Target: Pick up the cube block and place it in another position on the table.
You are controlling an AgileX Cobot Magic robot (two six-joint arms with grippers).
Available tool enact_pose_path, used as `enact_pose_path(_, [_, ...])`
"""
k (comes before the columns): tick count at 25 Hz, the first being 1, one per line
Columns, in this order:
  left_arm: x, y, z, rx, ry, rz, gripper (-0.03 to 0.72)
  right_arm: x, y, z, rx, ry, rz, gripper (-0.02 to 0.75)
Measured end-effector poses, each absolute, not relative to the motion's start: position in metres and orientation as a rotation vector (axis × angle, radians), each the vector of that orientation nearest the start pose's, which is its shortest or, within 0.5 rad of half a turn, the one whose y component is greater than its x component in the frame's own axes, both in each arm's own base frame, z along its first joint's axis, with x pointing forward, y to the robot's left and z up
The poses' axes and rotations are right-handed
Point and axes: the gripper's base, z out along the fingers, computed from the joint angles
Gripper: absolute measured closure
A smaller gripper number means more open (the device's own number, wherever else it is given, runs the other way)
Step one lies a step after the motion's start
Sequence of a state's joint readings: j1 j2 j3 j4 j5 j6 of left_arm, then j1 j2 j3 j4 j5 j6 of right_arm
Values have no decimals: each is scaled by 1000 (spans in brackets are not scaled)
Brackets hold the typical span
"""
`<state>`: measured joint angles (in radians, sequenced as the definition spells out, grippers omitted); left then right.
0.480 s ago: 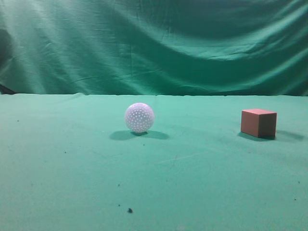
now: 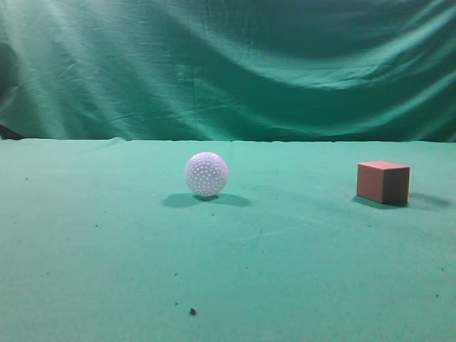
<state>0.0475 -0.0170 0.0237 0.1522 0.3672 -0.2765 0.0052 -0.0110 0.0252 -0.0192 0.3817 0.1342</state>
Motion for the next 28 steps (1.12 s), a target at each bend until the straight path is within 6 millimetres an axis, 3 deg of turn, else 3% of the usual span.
enact_pose_path(10, [52,7,173,-206,1842,-10,426,52,0,171,109,1872,77,738])
enact_pose_path(13, [52,7,173,-206,1842,-10,426,55,0,180,124,1777,106,738])
enact_pose_path(20, [52,7,173,-206,1842,-10,426,54,0,221,59,1344,85,738])
enact_pose_path(25, [52,7,173,-206,1842,-10,426,48,0,264,7,1413,15,738])
enact_pose_path(28, [52,7,173,-206,1842,-10,426,58,1,282,107,1582,128,738])
